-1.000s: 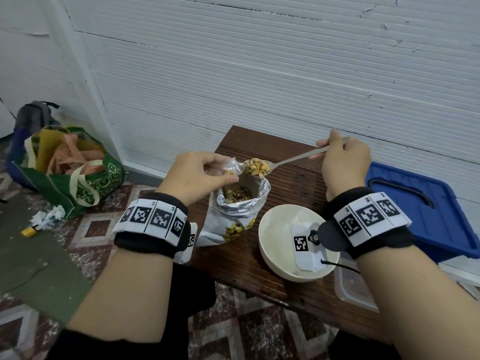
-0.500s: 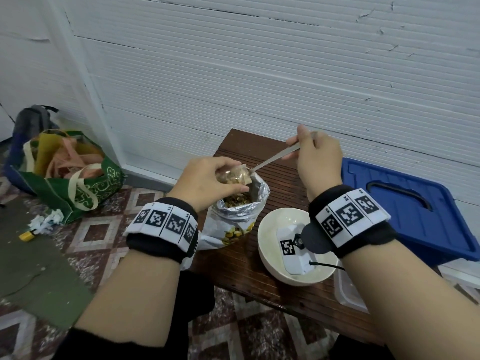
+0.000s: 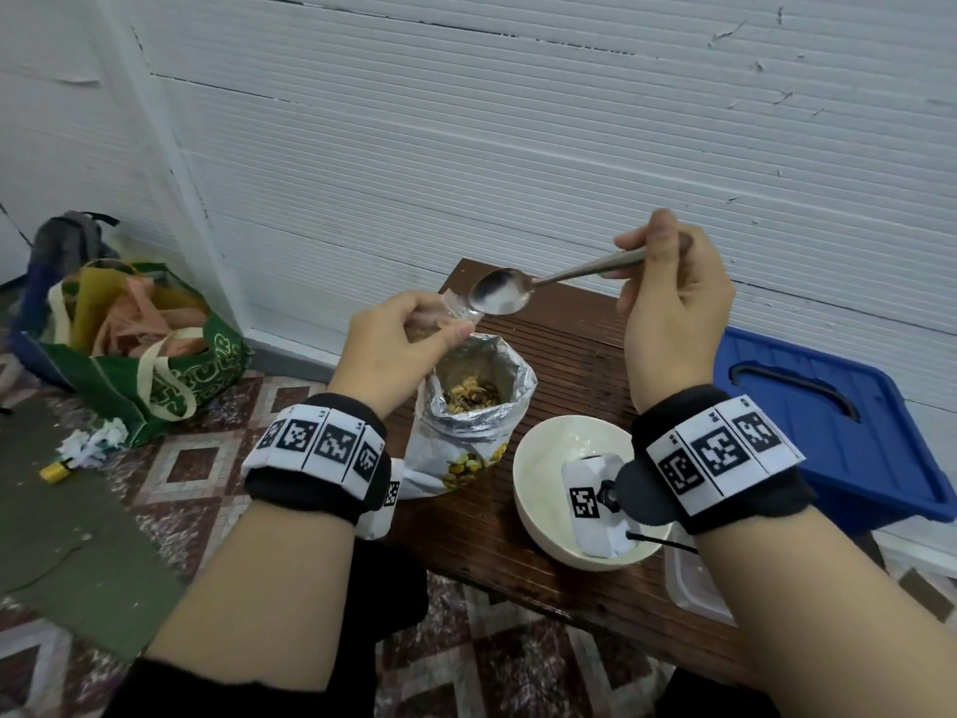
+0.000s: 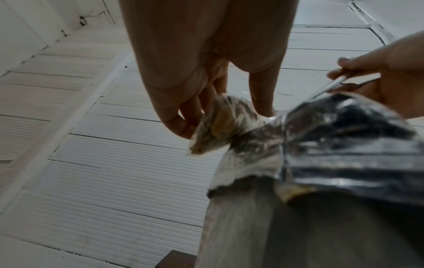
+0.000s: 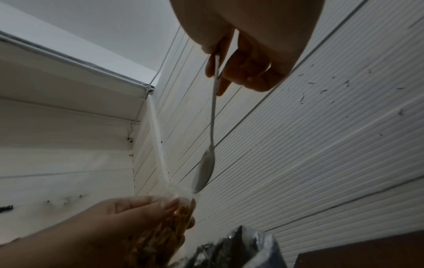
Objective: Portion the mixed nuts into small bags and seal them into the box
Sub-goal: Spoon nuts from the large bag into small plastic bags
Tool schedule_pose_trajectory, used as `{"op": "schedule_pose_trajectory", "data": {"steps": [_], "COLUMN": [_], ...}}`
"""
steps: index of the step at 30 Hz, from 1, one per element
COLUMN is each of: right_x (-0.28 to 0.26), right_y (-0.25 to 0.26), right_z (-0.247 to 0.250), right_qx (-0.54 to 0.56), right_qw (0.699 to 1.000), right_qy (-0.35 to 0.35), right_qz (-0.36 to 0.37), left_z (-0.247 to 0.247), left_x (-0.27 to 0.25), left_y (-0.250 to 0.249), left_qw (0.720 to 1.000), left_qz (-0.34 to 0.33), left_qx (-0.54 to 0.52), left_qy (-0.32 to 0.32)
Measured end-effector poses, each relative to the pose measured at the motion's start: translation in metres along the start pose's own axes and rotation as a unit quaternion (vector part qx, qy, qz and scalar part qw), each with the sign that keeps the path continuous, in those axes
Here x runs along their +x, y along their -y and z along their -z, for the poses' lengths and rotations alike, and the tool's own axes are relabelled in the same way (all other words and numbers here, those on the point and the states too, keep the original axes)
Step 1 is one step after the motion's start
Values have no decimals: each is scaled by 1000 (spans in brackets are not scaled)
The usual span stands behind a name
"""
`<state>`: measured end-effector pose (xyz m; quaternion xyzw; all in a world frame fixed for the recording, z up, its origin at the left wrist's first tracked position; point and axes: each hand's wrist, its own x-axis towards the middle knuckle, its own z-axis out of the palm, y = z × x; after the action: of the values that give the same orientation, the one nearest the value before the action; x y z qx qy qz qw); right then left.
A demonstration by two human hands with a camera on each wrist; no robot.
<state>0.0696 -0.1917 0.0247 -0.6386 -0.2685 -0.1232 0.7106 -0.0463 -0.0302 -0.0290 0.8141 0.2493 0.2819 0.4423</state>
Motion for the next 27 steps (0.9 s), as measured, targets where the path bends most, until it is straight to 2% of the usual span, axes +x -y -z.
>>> {"op": "schedule_pose_trajectory", "data": {"steps": [3, 7, 10, 13, 18, 27], "right_x": [-3, -15, -29, -45, -60, -61], "right_y": [-10, -24, -34, -44, -63, -48], "right_z": [2, 4, 3, -1, -4, 0], "right_qx": [-33, -91, -127, -184, -260, -239], "right_qw": [999, 995, 989, 975, 950, 949], "right_qy": [-29, -15, 46, 111, 159, 152], "right_qz": [-18, -43, -64, -51, -64, -139], "left_z": [0, 1, 0, -1, -2, -3], "left_x": [0, 0, -1, 0, 2, -1], "left_y": [1, 0, -1, -3, -3, -12], "left_qw": [1000, 1000, 1000, 1000, 1000, 999], "left_qz": [8, 10, 8, 2, -1, -31], "left_qx": [-7, -9, -12, -7, -17, -9], "left_qy": [-8, -13, -8, -6, -5, 15]}}
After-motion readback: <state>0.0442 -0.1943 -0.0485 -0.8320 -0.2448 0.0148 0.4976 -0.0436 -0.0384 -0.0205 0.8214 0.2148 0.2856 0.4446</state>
